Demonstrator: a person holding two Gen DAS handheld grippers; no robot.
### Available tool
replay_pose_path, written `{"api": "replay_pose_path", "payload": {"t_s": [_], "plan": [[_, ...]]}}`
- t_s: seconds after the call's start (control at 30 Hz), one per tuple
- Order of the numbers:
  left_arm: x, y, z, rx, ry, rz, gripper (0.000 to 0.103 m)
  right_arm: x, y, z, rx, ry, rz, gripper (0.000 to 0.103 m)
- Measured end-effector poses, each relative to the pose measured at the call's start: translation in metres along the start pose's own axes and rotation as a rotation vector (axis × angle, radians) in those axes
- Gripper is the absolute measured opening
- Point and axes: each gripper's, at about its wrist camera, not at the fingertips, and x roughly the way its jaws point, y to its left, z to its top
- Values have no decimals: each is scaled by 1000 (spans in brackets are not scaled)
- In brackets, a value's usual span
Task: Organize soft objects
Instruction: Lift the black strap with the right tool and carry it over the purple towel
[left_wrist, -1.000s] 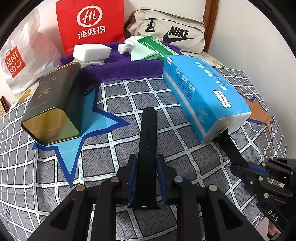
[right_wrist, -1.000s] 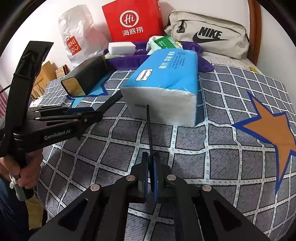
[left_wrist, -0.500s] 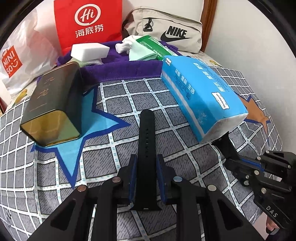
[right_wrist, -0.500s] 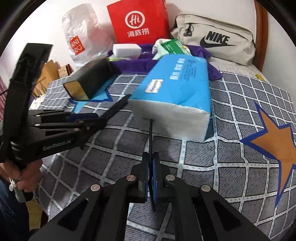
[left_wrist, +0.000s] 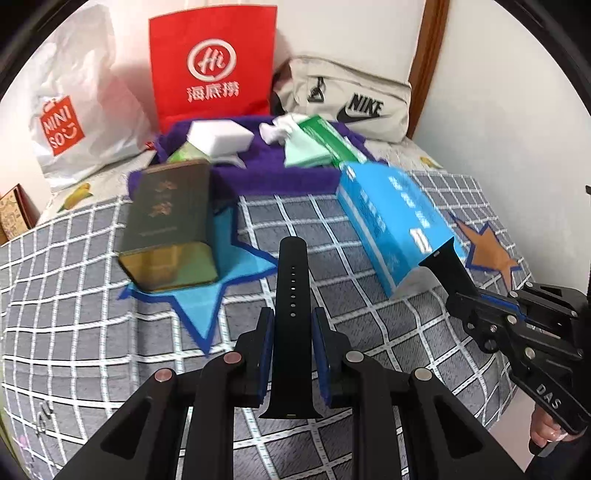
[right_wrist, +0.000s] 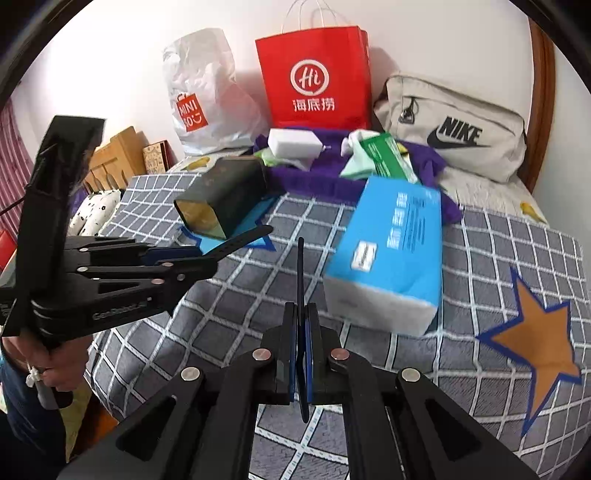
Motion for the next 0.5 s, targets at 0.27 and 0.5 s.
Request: {"api": "replay_pose_path", "payload": {"t_s": [0.27,0.5], "plan": [[-23,11,26,-21,-52,33,20,-7,-3,31,-16,-39,-34,4],[-23,28,58,-67,-69,76,20,-5,-13,68,-8,-81,-60,4]]}}
